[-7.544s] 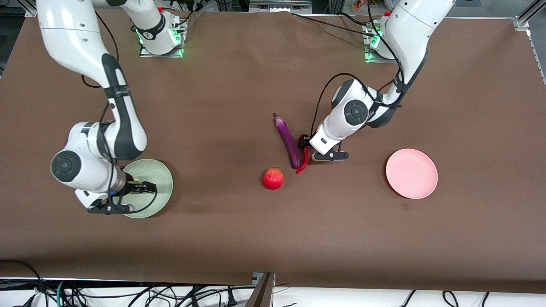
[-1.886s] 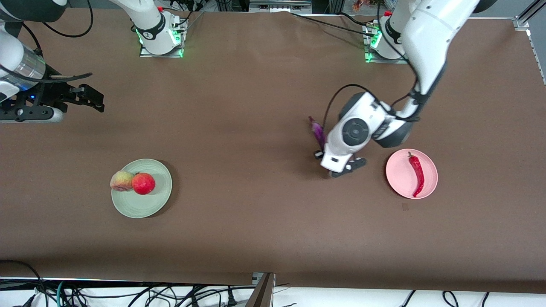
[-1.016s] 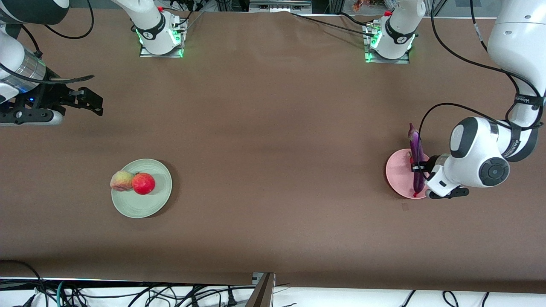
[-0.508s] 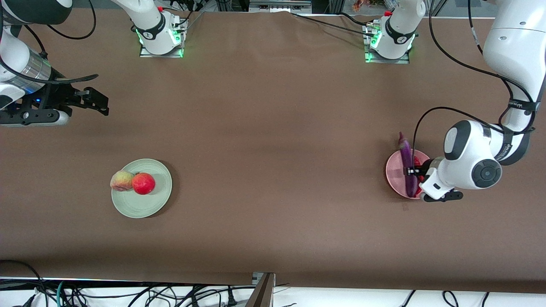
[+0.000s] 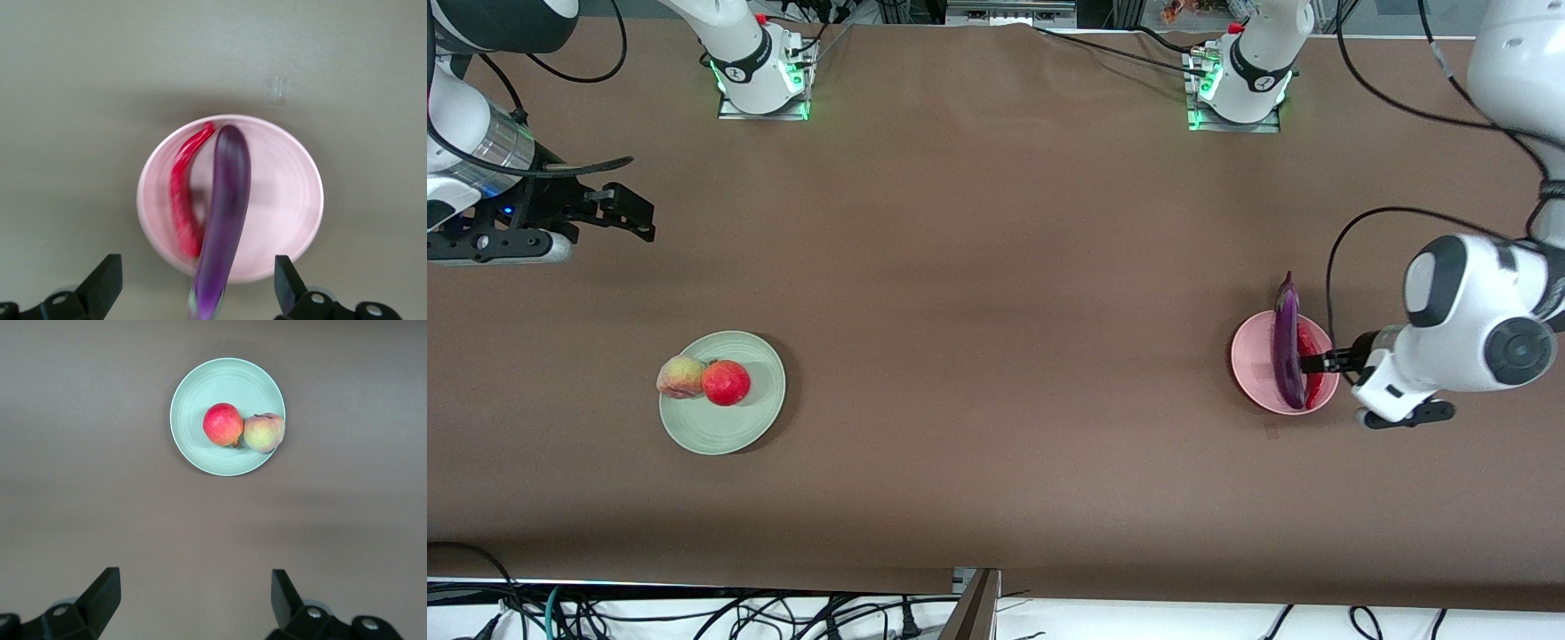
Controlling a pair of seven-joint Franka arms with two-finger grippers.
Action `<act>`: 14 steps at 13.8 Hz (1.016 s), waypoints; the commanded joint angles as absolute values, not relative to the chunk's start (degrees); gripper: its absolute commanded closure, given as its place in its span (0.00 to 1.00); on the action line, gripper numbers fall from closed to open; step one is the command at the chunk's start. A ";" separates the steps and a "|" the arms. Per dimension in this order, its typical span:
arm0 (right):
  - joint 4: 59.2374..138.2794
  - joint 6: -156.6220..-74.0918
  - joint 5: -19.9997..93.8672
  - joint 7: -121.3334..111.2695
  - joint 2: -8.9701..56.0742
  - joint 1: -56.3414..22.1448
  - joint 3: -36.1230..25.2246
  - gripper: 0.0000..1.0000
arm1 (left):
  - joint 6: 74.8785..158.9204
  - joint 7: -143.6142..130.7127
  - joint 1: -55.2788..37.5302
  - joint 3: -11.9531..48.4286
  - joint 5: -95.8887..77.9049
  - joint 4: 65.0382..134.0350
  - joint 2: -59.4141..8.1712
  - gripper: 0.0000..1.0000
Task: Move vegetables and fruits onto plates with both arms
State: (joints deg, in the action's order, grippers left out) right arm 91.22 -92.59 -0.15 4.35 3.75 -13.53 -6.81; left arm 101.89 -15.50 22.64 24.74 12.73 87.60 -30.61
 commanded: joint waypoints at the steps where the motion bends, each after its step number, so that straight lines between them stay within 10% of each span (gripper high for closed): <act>1: 90.09 -92.37 0.35 4.83 4.13 -12.83 -6.24 0.00 | 89.25 -11.80 24.61 25.05 9.66 79.15 -24.96 0.00; 8: 90.09 -92.37 0.35 4.40 4.13 -12.74 -6.24 0.00 | 83.14 -0.79 21.11 24.35 7.92 75.49 -15.31 0.00; 14: 90.09 -92.37 0.44 4.13 4.13 -12.74 -6.24 0.00 | 97.30 1.05 0.18 -0.17 -0.44 98.08 0.79 0.00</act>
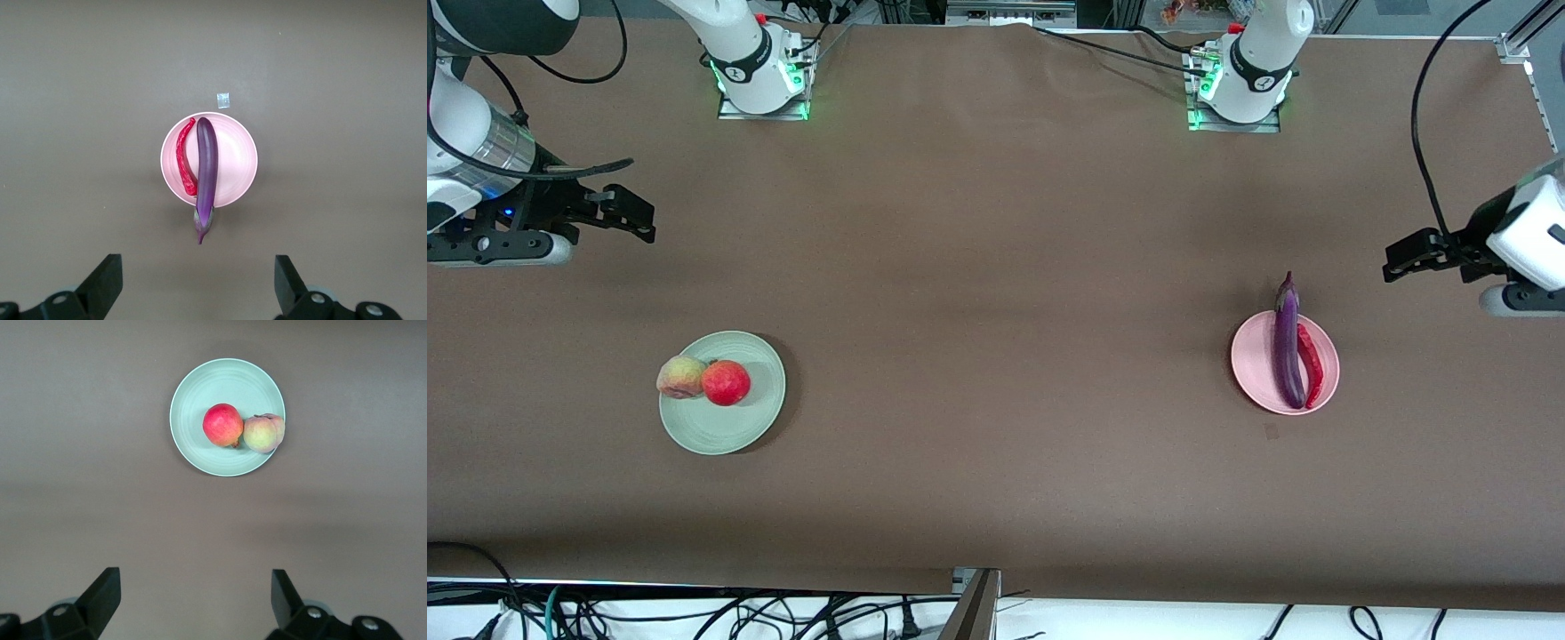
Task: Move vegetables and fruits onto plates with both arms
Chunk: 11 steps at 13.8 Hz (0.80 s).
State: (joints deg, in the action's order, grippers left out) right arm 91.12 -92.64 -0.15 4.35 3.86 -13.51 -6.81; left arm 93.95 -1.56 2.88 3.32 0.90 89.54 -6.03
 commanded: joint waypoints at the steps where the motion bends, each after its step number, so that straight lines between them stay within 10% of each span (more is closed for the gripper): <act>1: 90.09 -92.37 0.35 4.13 4.13 -12.74 -6.24 0.00 | 96.86 2.10 -0.52 -0.18 0.34 98.09 0.88 0.00; 11: 90.09 -92.46 0.44 4.04 4.13 -12.74 -6.24 0.00 | 94.92 2.72 -1.14 0.53 0.62 99.93 3.25 0.00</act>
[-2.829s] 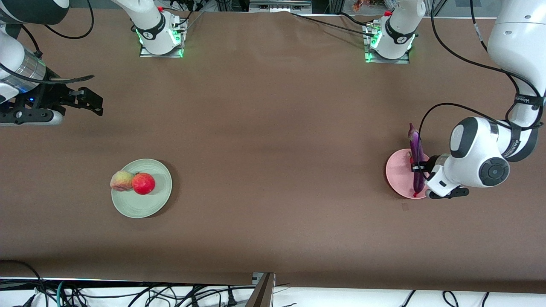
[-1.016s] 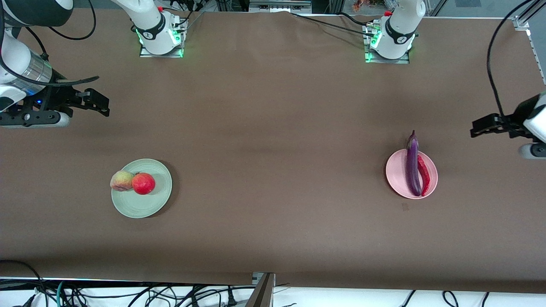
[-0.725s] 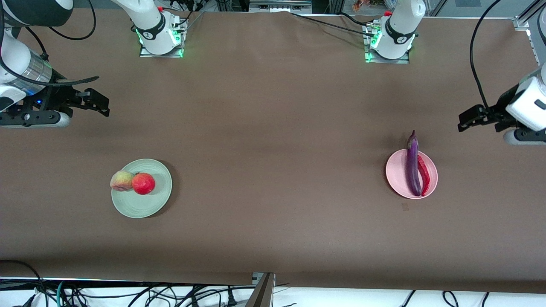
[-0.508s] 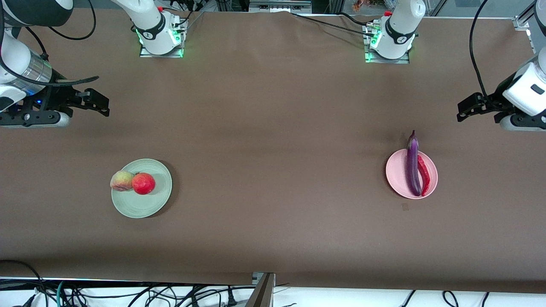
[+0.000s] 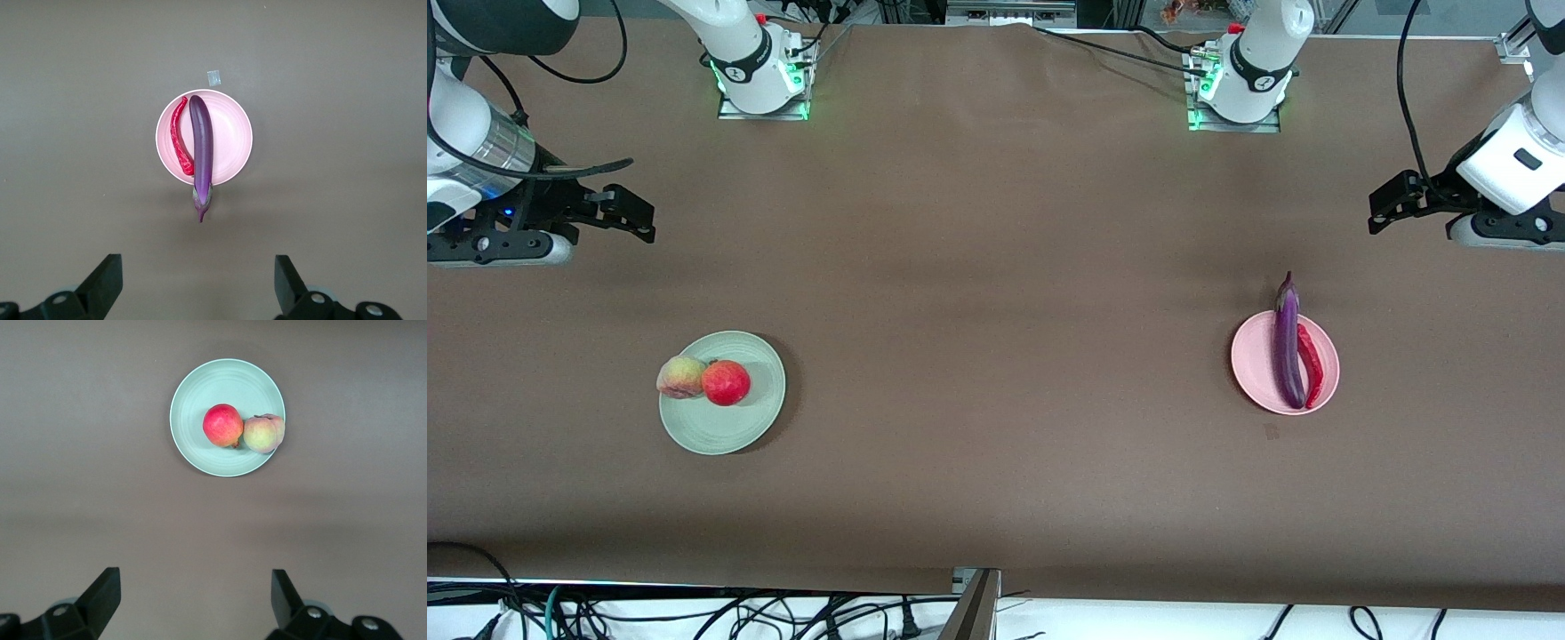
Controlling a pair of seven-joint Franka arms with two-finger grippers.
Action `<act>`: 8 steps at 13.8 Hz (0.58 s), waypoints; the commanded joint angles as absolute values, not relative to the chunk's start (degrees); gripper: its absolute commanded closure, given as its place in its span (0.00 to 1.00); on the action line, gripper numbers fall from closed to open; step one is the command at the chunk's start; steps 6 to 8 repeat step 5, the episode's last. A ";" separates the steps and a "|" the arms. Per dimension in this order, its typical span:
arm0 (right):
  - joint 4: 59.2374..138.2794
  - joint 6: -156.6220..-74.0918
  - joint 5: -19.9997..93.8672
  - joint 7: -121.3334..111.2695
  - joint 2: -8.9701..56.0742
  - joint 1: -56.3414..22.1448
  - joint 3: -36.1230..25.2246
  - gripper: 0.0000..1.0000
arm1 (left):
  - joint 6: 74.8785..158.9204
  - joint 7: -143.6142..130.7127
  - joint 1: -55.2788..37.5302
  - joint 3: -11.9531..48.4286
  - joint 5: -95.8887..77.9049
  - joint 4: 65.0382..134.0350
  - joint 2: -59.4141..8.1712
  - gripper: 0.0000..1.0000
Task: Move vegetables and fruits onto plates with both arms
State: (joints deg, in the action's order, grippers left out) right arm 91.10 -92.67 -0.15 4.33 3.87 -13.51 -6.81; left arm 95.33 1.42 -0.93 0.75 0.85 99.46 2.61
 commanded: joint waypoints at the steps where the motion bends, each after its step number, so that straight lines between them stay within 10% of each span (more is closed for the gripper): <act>1: 90.09 -92.46 0.44 3.96 4.13 -12.74 -6.24 0.00 | 94.92 2.72 -1.14 0.53 0.62 99.93 3.16 0.00; 8: 90.09 -92.46 0.44 3.96 4.13 -12.74 -6.24 0.00 | 95.10 2.81 -1.14 0.26 0.70 99.93 2.99 0.00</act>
